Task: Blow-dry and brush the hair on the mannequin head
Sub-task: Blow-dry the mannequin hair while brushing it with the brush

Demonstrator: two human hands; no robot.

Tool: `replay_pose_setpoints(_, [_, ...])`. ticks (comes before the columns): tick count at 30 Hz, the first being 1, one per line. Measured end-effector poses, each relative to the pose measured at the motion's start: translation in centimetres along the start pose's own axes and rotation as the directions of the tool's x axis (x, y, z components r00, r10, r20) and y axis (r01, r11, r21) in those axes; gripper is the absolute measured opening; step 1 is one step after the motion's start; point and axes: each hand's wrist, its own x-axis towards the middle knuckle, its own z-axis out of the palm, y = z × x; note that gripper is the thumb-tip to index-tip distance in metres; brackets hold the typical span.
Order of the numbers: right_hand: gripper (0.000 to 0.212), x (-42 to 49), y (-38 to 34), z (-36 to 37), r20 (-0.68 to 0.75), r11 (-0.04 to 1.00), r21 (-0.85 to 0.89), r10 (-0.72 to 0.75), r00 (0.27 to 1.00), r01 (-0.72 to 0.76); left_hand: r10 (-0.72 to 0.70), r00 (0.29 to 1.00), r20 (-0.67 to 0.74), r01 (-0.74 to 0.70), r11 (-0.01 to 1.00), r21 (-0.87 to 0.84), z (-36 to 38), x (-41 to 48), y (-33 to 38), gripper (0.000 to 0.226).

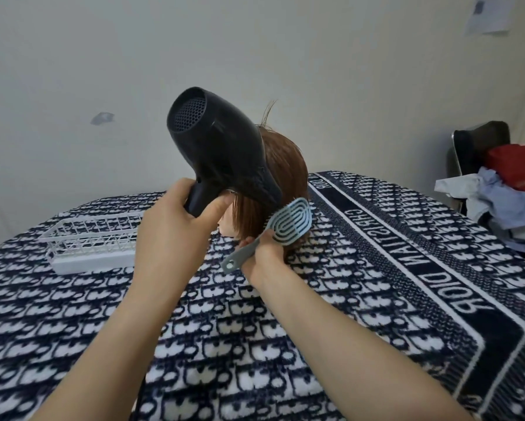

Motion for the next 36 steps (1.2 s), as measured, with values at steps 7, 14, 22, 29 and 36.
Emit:
replay_pose_setpoints(7, [0.036,1.5,1.1,-2.1,-0.101,0.993,-0.08,0.08,0.992,-0.088,-0.085,0.995,0.06,0.094,0.979,-0.181,0.0,0.8,-0.9,0.025])
replay_pose_setpoints(14, [0.035,1.2,1.3,-3.7,-0.114,0.985,-0.131,0.097,0.989,-0.111,0.093,0.994,-0.048,-0.08,0.97,0.23,0.2,0.2,-1.1,0.03])
replay_pose_setpoints(22, [0.034,0.4,0.5,-4.3,-0.085,0.981,-0.133,0.134,0.987,-0.144,0.029,0.999,0.021,-0.03,0.998,0.054,0.7,0.2,-0.2,0.034])
replay_pose_setpoints(29, [0.038,-0.4,-0.3,-4.6,-0.087,0.975,-0.137,0.164,0.983,-0.175,0.078,0.997,-0.023,-0.074,0.985,0.153,0.7,0.1,-0.1,0.033])
replay_pose_setpoints(36, [0.034,-0.1,-0.8,-5.4,-0.085,0.98,-0.105,0.158,0.984,-0.166,0.057,0.998,-0.002,-0.057,0.994,0.098,0.6,0.1,-0.1,0.033])
